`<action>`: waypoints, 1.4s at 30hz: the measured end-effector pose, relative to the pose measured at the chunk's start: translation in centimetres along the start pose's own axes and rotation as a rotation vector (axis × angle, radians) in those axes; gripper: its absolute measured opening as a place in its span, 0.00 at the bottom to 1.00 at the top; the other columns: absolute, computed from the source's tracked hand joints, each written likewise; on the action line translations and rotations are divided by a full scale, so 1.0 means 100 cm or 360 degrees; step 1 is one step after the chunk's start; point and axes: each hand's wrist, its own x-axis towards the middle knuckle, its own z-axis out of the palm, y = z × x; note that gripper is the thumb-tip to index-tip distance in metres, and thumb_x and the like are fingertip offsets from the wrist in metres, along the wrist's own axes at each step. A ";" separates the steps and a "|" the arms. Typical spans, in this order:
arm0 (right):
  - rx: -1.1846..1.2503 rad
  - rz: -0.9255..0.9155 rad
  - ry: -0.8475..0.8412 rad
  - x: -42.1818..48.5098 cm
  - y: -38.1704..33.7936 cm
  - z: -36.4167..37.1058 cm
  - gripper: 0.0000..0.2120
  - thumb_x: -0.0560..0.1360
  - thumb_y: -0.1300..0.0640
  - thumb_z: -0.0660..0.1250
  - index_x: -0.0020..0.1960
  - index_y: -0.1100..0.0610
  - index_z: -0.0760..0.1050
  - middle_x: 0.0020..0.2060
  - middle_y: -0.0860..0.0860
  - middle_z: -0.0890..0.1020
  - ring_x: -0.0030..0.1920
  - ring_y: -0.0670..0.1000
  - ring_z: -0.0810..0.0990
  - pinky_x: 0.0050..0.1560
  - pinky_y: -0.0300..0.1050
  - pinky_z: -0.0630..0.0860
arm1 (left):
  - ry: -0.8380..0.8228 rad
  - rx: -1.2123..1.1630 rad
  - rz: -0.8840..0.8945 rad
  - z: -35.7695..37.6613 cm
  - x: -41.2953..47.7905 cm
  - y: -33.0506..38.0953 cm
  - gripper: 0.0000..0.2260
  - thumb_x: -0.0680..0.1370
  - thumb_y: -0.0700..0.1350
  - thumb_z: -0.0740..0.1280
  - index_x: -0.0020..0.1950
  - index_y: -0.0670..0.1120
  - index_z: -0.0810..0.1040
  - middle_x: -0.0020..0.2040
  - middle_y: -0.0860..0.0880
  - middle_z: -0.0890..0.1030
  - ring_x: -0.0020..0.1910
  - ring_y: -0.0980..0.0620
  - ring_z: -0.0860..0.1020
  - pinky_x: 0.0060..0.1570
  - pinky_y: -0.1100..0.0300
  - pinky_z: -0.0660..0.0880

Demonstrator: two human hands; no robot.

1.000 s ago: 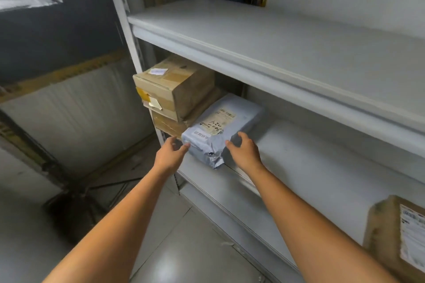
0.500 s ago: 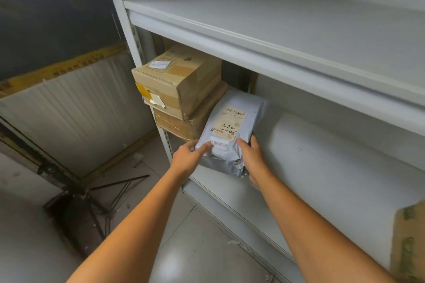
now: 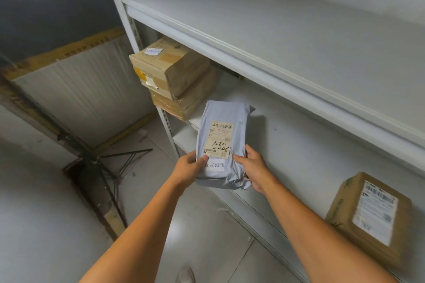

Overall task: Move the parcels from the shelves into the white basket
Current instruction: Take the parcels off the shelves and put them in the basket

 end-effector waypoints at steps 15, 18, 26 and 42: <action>-0.0435 -0.0125 -0.1007 -0.225 -0.029 0.050 0.19 0.80 0.67 0.61 0.66 0.50 0.71 0.57 0.51 0.81 0.53 0.55 0.82 0.32 0.37 0.80 | 0.0791 -0.0471 0.0015 -0.024 -0.304 -0.029 0.09 0.80 0.46 0.64 0.60 0.55 0.77 0.52 0.53 0.83 0.46 0.57 0.82 0.42 0.59 0.80; -0.0508 -0.0190 -0.1156 -0.276 -0.014 0.060 0.19 0.80 0.66 0.61 0.67 0.51 0.71 0.58 0.51 0.81 0.54 0.56 0.82 0.32 0.36 0.80 | 0.0889 -0.0504 0.0063 -0.024 -0.362 -0.049 0.13 0.81 0.40 0.62 0.66 0.49 0.74 0.58 0.46 0.81 0.56 0.48 0.80 0.58 0.50 0.77; -0.0669 -0.0304 -0.1385 -0.385 0.041 0.063 0.22 0.79 0.65 0.62 0.71 0.51 0.69 0.60 0.50 0.81 0.59 0.50 0.80 0.60 0.55 0.78 | 0.1226 -0.0609 0.0111 0.024 -0.500 -0.105 0.18 0.79 0.36 0.65 0.64 0.54 0.70 0.55 0.49 0.80 0.46 0.62 0.79 0.39 0.71 0.76; -0.1016 -0.0302 -0.2338 -0.542 0.117 0.040 0.24 0.80 0.62 0.63 0.73 0.48 0.64 0.61 0.45 0.78 0.61 0.47 0.77 0.60 0.51 0.78 | 0.2043 -0.0766 -0.0263 0.165 -0.711 -0.167 0.16 0.77 0.38 0.68 0.65 0.45 0.75 0.60 0.47 0.80 0.58 0.50 0.78 0.57 0.58 0.77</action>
